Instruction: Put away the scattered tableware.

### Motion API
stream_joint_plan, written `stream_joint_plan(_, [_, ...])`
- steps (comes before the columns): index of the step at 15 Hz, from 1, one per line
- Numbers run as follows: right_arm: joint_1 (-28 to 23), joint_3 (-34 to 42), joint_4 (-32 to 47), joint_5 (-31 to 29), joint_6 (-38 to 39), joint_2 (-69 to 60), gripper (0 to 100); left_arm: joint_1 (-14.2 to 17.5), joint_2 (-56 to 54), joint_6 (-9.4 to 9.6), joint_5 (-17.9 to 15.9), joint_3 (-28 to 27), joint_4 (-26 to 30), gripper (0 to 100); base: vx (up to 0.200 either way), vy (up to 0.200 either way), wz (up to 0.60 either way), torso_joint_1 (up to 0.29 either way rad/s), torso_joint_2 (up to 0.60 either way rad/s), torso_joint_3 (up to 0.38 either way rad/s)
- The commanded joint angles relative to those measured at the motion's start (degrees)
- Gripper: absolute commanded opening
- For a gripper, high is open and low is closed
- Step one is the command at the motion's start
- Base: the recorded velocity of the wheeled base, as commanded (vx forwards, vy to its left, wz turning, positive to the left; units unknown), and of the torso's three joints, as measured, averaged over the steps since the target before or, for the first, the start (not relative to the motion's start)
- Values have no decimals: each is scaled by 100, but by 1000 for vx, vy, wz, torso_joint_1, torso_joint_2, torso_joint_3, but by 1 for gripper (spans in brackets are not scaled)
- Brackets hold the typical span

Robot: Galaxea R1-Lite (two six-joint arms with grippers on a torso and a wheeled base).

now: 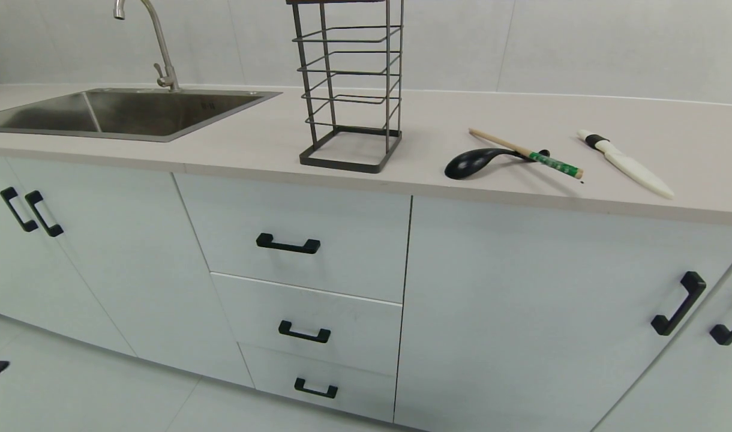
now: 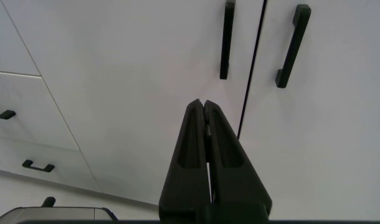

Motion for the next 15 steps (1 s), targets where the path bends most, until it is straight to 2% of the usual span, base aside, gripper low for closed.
stream_joint_plan(1, [1,0,0,1,0,7,0,4,696,475,-49,198,73,100,0,0,0,0,0,0])
stream_joint_plan(2, [10,0,0,1,0,7,0,4,836,712,-49,242,170,100,0,0,0,0,0,0])
stream_joint_plan(3, [1,0,0,1,0,7,0,-5,1056,1108,-49,295,337,100,0,0,0,0,0,0])
stream_joint_plan(4, [10,0,0,1,0,7,0,-14,1249,1416,-49,304,425,100,0,0,0,0,0,0])
stream_joint_plan(5, [1,0,0,1,0,7,0,-137,1821,2101,-58,304,460,100,0,0,0,0,0,0])
stream_joint_plan(6, [1,0,0,1,0,7,0,-365,2243,2453,-40,295,433,100,0,0,0,0,0,0])
stream_joint_plan(7, [1,0,0,1,0,7,0,-576,2612,2716,-40,286,416,100,0,0,0,0,0,0])
stream_joint_plan(8, [1,0,0,1,0,7,0,-778,2928,2918,-14,251,416,100,0,0,0,0,0,0])
stream_joint_plan(9, [10,0,0,1,0,7,0,-822,2998,2954,12,242,407,100,0,0,0,0,0,0])
stream_joint_plan(10, [1,0,0,1,0,7,0,-1139,3684,3367,443,-57,249,100,0,0,0,0,0,0])
stream_joint_plan(11, [1,0,0,1,0,7,0,-1455,4194,3516,540,-171,143,100,0,0,0,0,0,0])
stream_joint_plan(12, [1,0,0,1,0,7,0,-1622,4475,3534,557,-206,38,100,0,0,0,0,0,0])
stream_joint_plan(14, [1,0,0,1,0,7,0,-2167,5802,3578,680,-224,-938,100,0,0,0,0,0,0])
stream_joint_plan(15, [1,0,0,1,0,7,0,-2281,6171,3569,777,-197,-1377,100,0,0,0,0,0,0])
